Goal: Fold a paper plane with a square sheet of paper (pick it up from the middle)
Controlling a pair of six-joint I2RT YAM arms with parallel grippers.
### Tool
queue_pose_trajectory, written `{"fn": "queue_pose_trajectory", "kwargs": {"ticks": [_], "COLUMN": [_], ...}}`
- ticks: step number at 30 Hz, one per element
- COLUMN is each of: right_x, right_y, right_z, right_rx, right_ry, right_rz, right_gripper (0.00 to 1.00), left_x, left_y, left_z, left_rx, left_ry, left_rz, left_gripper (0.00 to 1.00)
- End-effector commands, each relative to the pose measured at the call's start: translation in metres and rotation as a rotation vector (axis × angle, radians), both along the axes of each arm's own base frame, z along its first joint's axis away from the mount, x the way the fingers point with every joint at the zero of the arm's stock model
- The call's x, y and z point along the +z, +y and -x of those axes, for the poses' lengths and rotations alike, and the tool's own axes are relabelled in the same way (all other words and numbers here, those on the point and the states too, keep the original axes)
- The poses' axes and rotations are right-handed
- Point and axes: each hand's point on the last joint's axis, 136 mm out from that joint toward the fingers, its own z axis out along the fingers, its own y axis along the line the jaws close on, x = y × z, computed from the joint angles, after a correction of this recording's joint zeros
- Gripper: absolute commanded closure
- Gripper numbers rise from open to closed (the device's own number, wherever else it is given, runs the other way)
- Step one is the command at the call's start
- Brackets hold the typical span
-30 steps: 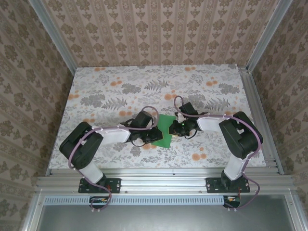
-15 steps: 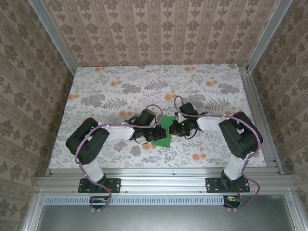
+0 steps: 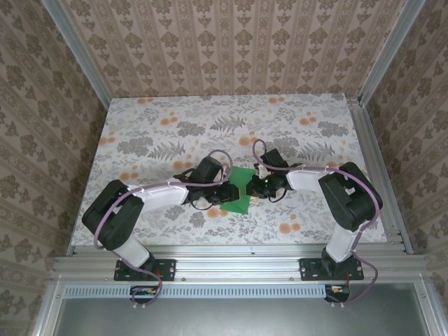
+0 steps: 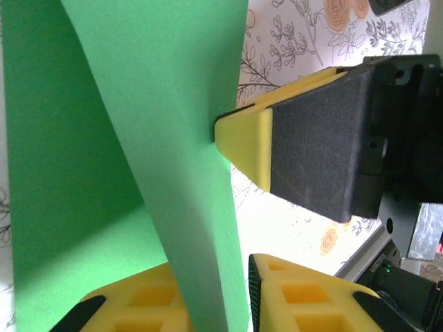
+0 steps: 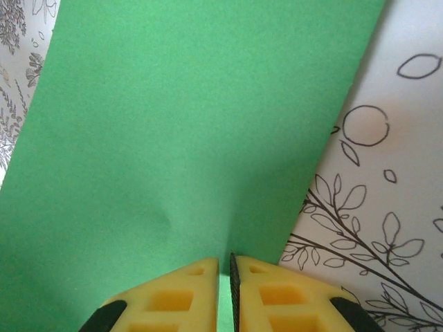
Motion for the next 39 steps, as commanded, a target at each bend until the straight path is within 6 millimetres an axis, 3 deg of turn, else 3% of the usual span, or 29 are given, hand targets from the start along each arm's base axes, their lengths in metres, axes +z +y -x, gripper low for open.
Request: {"fn": "queue_pose_trajectory", "kwargs": {"ticks": [1,12,25,39], "right_x": [-0.003,-0.002,-0.003,0.006], "right_y": [-0.002,-0.001,0.000,0.008], "right_z": [0.004,0.003,0.004,-0.003], "right_rx": [0.013,0.017,0.024,0.020], "right_ry": [0.018,0.017,0.020,0.001], "right_rz": [0.028,0.024,0.022,-0.020], "right_gripper": [0.83,0.84,0.84,0.85], "left_x": [-0.006,-0.008,-0.003,-0.005], "left_y": [0.014,0.027,0.036,0.005], "left_z": [0.008,0.011,0.009,0.000], "left_rx": [-0.008,0.002,0.002,-0.069], "left_ry": [0.001,-0.005,-0.025,-0.017], "left_rz": [-0.041,-0.076,-0.109,-0.092], "left_gripper": [0.76,0.78,0.94,0.94]}}
